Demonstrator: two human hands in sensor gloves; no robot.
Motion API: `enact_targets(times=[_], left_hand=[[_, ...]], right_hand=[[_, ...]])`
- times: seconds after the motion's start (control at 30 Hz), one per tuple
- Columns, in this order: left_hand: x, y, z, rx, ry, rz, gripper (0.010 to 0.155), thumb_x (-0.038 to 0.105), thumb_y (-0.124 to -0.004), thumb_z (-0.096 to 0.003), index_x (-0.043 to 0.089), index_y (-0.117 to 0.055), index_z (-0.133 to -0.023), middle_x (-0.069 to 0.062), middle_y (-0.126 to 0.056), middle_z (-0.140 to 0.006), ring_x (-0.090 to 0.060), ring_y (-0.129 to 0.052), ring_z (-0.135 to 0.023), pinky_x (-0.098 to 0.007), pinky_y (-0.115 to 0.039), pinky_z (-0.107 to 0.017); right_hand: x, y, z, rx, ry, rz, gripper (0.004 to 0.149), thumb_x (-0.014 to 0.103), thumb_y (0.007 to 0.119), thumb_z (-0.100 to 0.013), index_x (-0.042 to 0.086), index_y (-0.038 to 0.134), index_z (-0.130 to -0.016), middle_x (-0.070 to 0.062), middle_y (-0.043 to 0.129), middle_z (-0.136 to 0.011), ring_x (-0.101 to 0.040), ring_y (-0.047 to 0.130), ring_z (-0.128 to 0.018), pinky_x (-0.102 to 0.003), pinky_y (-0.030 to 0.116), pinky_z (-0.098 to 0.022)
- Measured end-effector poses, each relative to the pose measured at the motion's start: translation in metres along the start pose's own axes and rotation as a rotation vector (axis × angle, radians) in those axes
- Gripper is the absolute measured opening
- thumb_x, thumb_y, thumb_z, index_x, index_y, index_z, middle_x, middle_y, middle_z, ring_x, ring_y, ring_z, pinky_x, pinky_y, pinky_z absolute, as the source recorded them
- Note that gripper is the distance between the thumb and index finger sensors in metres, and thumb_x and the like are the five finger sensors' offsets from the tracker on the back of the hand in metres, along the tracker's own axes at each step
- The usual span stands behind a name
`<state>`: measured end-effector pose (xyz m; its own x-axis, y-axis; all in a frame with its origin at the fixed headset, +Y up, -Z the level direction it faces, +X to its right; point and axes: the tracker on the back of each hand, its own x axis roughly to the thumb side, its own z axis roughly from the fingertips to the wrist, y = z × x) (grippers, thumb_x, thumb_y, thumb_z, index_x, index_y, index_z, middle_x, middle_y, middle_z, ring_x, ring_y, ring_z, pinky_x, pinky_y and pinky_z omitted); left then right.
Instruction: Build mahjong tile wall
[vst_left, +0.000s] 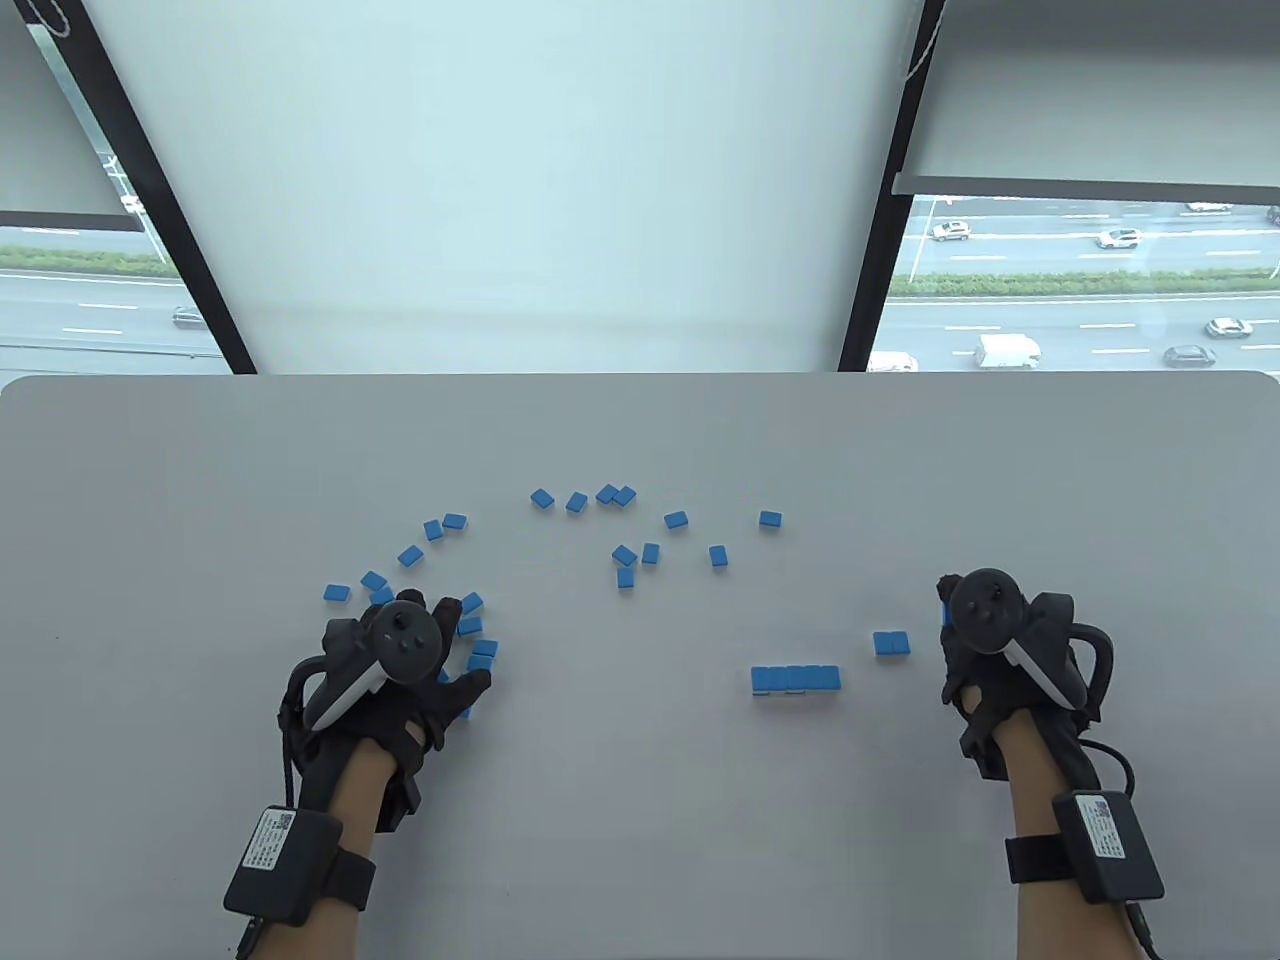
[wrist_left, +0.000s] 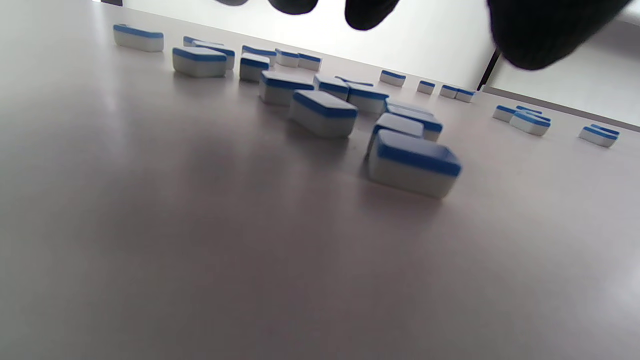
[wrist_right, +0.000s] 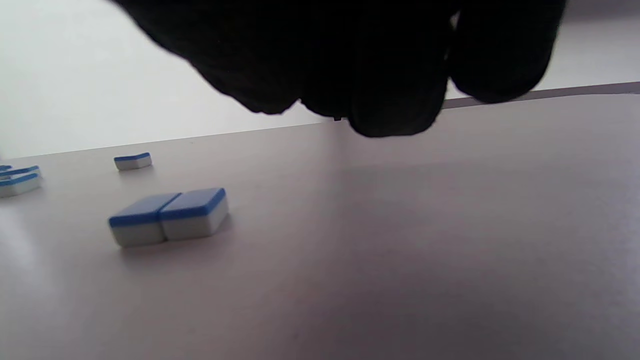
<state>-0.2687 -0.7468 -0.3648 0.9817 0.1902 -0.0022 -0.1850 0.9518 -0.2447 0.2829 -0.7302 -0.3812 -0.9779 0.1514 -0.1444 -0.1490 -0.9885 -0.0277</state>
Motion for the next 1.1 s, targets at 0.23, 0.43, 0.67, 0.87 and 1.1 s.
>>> enact_targets(times=[0.23, 0.43, 0.67, 0.87, 1.1], left_hand=[[0.002, -0.001, 0.000, -0.004, -0.005, -0.003, 0.086, 0.072, -0.067, -0.0392, 0.036, -0.037, -0.112, -0.004, -0.029, -0.121, -0.045, -0.029, -0.109, -0.075, -0.026, -0.069], [0.003, 0.001, 0.001, 0.004, -0.007, -0.004, 0.086, 0.072, -0.067, -0.0393, 0.036, -0.037, -0.112, -0.004, -0.029, -0.121, -0.045, -0.029, -0.109, -0.075, -0.026, -0.069], [0.002, 0.001, 0.001, 0.007, -0.002, -0.004, 0.087, 0.072, -0.067, -0.0392, 0.036, -0.037, -0.112, -0.004, -0.029, -0.121, -0.045, -0.029, -0.109, -0.075, -0.025, -0.069], [0.001, 0.001, 0.001, 0.006, 0.000, -0.005, 0.087, 0.072, -0.067, -0.0392, 0.036, -0.037, -0.112, -0.004, -0.029, -0.121, -0.045, -0.029, -0.109, -0.075, -0.025, -0.069], [0.001, 0.001, 0.001, 0.011, -0.004, -0.005, 0.086, 0.072, -0.066, -0.0393, 0.036, -0.037, -0.112, -0.004, -0.029, -0.121, -0.045, -0.029, -0.109, -0.075, -0.025, -0.069]], right_hand=[[0.007, 0.025, -0.007, 0.078, -0.010, 0.051, 0.055, 0.027, 0.087, -0.039, 0.027, 0.069, -0.091, -0.003, 0.083, -0.079, -0.026, 0.095, -0.052, -0.049, 0.080, -0.049], [0.011, 0.029, -0.008, 0.083, -0.025, 0.076, 0.055, 0.027, 0.087, -0.039, 0.028, 0.070, -0.091, -0.003, 0.084, -0.078, -0.024, 0.094, -0.049, -0.049, 0.079, -0.048], [0.013, 0.029, -0.009, 0.092, -0.034, 0.076, 0.055, 0.028, 0.087, -0.039, 0.030, 0.070, -0.091, -0.003, 0.083, -0.077, -0.024, 0.093, -0.048, -0.049, 0.079, -0.048], [0.013, 0.030, -0.008, 0.102, -0.039, 0.075, 0.055, 0.029, 0.087, -0.039, 0.032, 0.069, -0.091, -0.003, 0.083, -0.077, -0.024, 0.092, -0.049, -0.049, 0.079, -0.049], [0.015, 0.030, -0.008, 0.106, -0.044, 0.075, 0.056, 0.029, 0.087, -0.040, 0.032, 0.068, -0.092, -0.003, 0.083, -0.078, -0.024, 0.092, -0.049, -0.049, 0.078, -0.049]])
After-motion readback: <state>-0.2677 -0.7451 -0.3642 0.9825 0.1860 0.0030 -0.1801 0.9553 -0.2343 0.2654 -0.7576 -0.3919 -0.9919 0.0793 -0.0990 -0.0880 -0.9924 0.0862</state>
